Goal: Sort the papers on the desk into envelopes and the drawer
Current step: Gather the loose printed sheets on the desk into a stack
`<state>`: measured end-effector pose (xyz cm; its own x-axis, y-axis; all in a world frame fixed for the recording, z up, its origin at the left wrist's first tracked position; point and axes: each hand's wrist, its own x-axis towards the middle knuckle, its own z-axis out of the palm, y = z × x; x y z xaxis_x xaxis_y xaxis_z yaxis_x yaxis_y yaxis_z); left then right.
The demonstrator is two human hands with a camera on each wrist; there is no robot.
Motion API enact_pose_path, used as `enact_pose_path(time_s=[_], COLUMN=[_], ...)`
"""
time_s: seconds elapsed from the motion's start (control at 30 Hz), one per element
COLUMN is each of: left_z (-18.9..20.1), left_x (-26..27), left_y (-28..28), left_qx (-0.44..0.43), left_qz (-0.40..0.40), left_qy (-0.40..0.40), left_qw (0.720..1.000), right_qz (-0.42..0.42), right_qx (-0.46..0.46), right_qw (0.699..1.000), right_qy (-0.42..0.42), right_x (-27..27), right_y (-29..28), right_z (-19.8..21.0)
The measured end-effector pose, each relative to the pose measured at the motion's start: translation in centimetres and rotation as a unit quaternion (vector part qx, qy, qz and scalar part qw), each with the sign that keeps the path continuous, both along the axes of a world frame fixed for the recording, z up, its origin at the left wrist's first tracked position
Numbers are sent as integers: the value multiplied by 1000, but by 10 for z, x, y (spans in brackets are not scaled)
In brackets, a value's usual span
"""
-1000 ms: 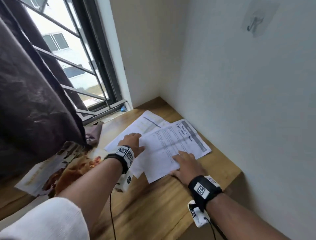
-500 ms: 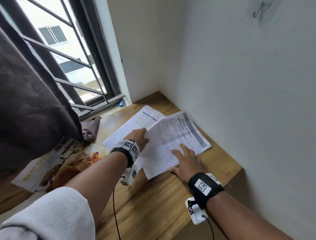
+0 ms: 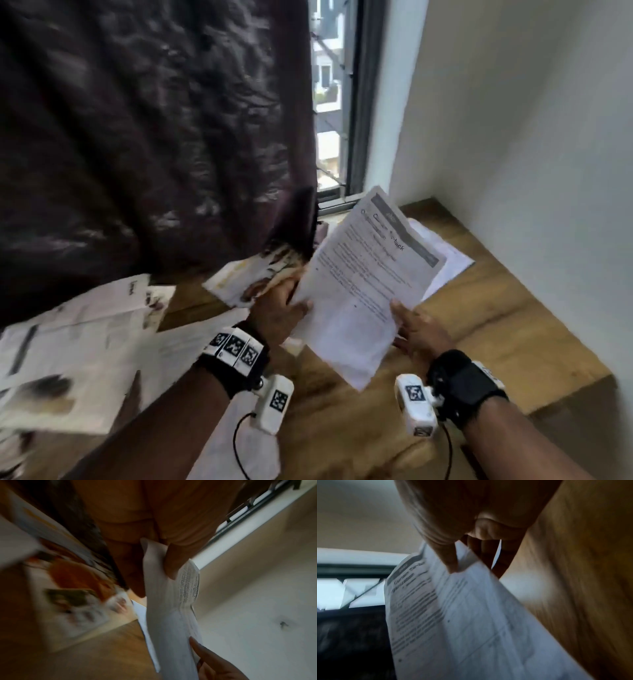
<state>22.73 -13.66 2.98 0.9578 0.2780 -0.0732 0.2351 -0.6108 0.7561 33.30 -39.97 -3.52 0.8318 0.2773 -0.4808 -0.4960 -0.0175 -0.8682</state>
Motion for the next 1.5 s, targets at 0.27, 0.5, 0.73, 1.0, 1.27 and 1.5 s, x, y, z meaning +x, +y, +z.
enact_pose_path(time_s=[0.27,0.5,0.73,1.0,1.27,1.5], left_z=[-23,-59,-80,-91,-87,-75], left_x=[-173,-247,-261,-262,-259,-261], left_y=[100,127,130,131,118,111], left_qx=[-119,-52,50,192,256,263], left_qz=[139,205,103,-13,-28,-63], left_qy=[46,81,150,256,311,355], left_qw=[982,974,982,947,915,895], right_qz=[232,290,319,375,625,578], right_qx=[-101,-202,-308,-368,-377,-442], right_qw=[952,903,865,681,542,562], right_qy=[-174,-244,-236,-510,-416,-393], right_x=[-95,-150,-157,-195,-224,-180], right_y=[129,190,204,220,244,215], right_z=[2,-6,-19,12,-29,-38])
